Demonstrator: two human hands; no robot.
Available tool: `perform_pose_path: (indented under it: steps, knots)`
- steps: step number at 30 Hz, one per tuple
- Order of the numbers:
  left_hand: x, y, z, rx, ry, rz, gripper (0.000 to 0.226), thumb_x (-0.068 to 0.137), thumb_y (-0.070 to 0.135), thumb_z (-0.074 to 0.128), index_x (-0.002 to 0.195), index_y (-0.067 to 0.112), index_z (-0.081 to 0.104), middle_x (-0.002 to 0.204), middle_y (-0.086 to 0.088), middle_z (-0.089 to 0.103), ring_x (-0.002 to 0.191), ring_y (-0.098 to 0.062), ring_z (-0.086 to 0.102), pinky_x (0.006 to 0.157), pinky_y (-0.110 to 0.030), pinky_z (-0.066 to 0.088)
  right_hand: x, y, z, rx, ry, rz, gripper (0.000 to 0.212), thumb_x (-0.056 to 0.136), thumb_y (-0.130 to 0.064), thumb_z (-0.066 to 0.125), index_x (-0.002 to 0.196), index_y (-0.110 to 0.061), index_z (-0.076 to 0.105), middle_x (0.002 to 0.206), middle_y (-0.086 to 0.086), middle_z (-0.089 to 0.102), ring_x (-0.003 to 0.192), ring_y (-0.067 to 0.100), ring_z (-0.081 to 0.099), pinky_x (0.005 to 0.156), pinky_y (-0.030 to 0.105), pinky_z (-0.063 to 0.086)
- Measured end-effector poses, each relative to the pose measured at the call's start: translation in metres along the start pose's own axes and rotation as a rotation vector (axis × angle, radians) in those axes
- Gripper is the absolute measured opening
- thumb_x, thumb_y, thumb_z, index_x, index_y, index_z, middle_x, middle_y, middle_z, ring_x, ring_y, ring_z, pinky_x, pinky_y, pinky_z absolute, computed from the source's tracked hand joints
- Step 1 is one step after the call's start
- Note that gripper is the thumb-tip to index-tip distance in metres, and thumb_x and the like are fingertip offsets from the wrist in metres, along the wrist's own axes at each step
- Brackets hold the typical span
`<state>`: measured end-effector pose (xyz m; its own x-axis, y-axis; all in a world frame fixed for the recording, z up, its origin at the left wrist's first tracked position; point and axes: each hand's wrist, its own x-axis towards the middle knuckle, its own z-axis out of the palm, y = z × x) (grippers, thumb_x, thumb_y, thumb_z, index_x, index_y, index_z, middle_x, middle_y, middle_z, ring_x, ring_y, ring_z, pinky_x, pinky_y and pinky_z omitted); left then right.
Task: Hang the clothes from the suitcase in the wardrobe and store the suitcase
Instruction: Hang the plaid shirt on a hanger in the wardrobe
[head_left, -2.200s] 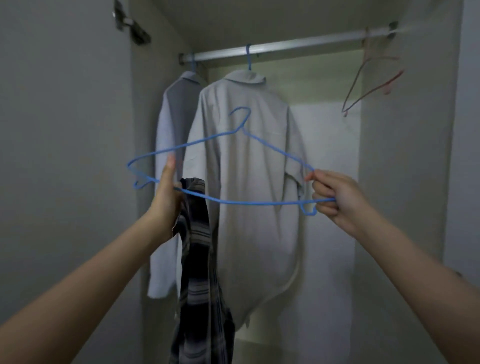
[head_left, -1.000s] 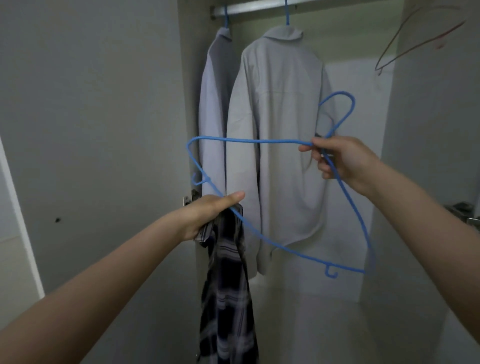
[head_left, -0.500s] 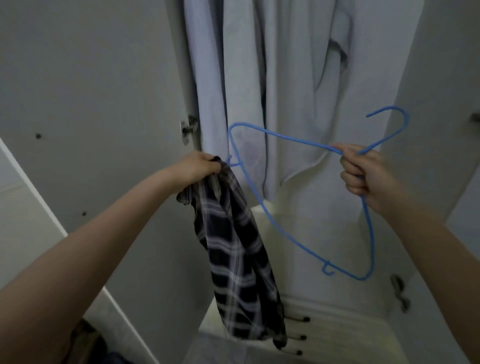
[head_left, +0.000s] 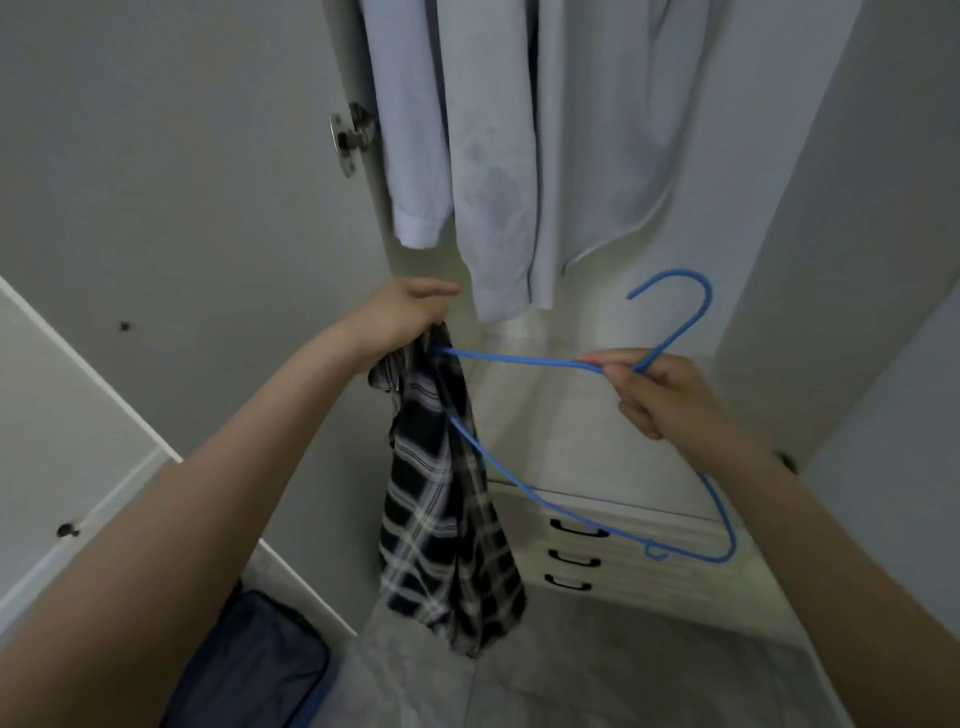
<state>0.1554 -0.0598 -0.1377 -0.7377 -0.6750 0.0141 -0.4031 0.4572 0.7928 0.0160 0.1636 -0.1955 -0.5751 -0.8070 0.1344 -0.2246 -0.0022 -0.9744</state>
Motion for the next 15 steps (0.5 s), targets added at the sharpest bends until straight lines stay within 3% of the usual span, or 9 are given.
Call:
perform_pose_path:
  steps: [2, 4, 7, 10, 12, 15]
  knots:
    - [-0.009, 0.007, 0.016, 0.153, 0.002, 0.11, 0.043, 0.088, 0.006, 0.048, 0.128, 0.018, 0.057, 0.096, -0.006, 0.058, 0.084, -0.016, 0.052, 0.064, -0.011, 0.039, -0.002, 0.0, 0.016, -0.04, -0.018, 0.0, 0.025, 0.097, -0.007, 0.042, 0.11, -0.011, 0.064, 0.034, -0.012, 0.027, 0.032, 0.001, 0.022, 0.035, 0.011, 0.019]
    - [-0.02, 0.015, 0.03, 0.236, -0.032, 0.249, 0.046, 0.086, 0.004, 0.051, 0.13, 0.015, 0.054, 0.101, -0.005, 0.064, 0.089, -0.02, 0.059, 0.074, -0.013, 0.038, -0.004, 0.002, 0.032, -0.058, -0.062, 0.037, 0.026, 0.097, -0.007, 0.042, 0.114, -0.006, 0.062, 0.03, -0.014, 0.032, 0.028, 0.003, 0.03, 0.035, 0.009, 0.023]
    - [-0.037, 0.027, 0.039, 0.352, -0.136, 0.421, 0.052, 0.082, 0.006, 0.054, 0.132, 0.02, 0.051, 0.079, 0.005, 0.056, 0.073, -0.015, 0.054, 0.069, -0.018, 0.037, -0.008, 0.012, 0.053, -0.094, -0.097, 0.103, 0.026, 0.097, -0.003, 0.04, 0.114, 0.003, 0.059, 0.03, -0.023, 0.043, 0.036, -0.01, 0.047, 0.044, 0.007, 0.038]
    - [-0.044, 0.032, 0.031, 0.778, 0.009, 0.513, 0.055, 0.085, 0.017, 0.051, 0.139, 0.023, 0.039, 0.09, -0.008, 0.06, 0.086, -0.032, 0.057, 0.062, -0.029, 0.035, -0.015, 0.023, 0.055, -0.085, -0.046, 0.12, 0.024, 0.098, -0.007, 0.041, 0.107, -0.007, 0.063, 0.032, -0.024, 0.043, 0.037, -0.01, 0.047, 0.043, 0.005, 0.035]
    - [-0.042, 0.03, 0.02, 0.949, 0.099, 0.469, 0.042, 0.089, 0.018, 0.048, 0.129, 0.011, 0.042, 0.097, -0.02, 0.062, 0.087, -0.039, 0.058, 0.06, -0.035, 0.036, -0.02, 0.03, 0.047, 0.076, 0.02, 0.135, 0.026, 0.098, -0.011, 0.042, 0.103, -0.014, 0.066, 0.033, -0.014, 0.033, 0.029, 0.002, 0.031, 0.037, 0.007, 0.023]
    - [-0.04, 0.025, 0.017, 0.763, 0.106, 0.393, 0.015, 0.084, 0.017, 0.051, 0.095, 0.006, 0.054, 0.09, -0.019, 0.062, 0.082, -0.039, 0.058, 0.065, -0.041, 0.046, -0.023, 0.029, 0.044, 0.232, 0.056, 0.101, 0.027, 0.098, -0.015, 0.043, 0.102, -0.026, 0.068, 0.043, -0.01, 0.023, 0.036, 0.007, 0.018, 0.037, 0.016, 0.017]
